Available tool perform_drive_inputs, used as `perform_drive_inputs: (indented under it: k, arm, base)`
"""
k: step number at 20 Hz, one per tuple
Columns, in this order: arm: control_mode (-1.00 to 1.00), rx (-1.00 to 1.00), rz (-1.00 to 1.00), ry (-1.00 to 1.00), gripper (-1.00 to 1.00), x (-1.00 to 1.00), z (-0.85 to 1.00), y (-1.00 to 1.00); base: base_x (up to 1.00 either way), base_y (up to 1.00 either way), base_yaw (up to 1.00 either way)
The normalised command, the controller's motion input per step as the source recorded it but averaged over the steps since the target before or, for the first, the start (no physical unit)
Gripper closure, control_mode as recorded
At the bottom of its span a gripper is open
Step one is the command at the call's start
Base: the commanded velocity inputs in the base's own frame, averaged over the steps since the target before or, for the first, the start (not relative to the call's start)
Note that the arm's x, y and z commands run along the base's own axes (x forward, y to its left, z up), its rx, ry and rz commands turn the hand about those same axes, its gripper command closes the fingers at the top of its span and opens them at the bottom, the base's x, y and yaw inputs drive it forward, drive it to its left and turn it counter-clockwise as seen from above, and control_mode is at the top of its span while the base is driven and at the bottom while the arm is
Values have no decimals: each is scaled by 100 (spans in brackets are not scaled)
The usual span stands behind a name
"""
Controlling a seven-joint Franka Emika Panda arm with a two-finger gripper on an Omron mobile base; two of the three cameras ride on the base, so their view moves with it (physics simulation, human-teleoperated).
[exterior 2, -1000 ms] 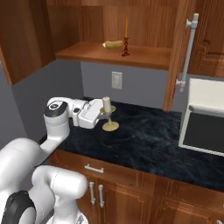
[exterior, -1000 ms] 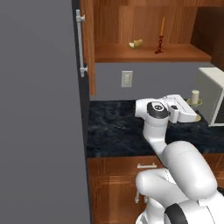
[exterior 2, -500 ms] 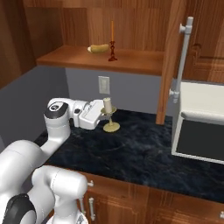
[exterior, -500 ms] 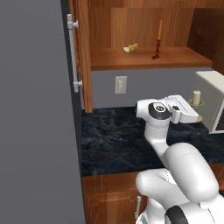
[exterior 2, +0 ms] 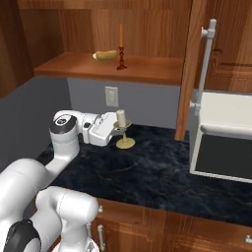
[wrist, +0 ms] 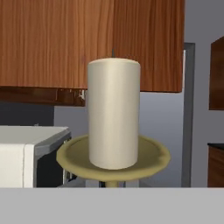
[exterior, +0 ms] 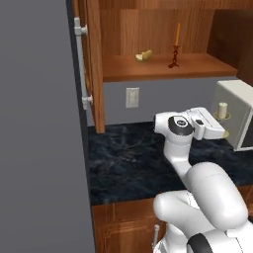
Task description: Pick the candle and candle from the dining table and place them in the open cabinet. Close the cabinet after placing the objects.
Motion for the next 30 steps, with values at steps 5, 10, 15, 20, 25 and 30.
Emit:
perform_drive_inputs:
  k: [5, 10, 15, 20, 25, 30]
  arm:
    - [100, 0, 0, 0, 100, 0, 0, 0]
    - [100, 0, 0, 0, 100, 0, 0, 0]
    - [100, 0, 0, 0, 100, 0, 0, 0]
    - [100, 0, 0, 0, 100, 0, 0, 0]
    - [100, 0, 0, 0, 100, 0, 0, 0]
    - [100, 0, 0, 0, 100, 0, 0, 0]
  base:
    - [36, 28, -6]
    - [21, 50, -3]
    - [12, 37, -5]
    - [28, 1, -6]
    - [7, -20, -5]
    - [13, -29, -4]
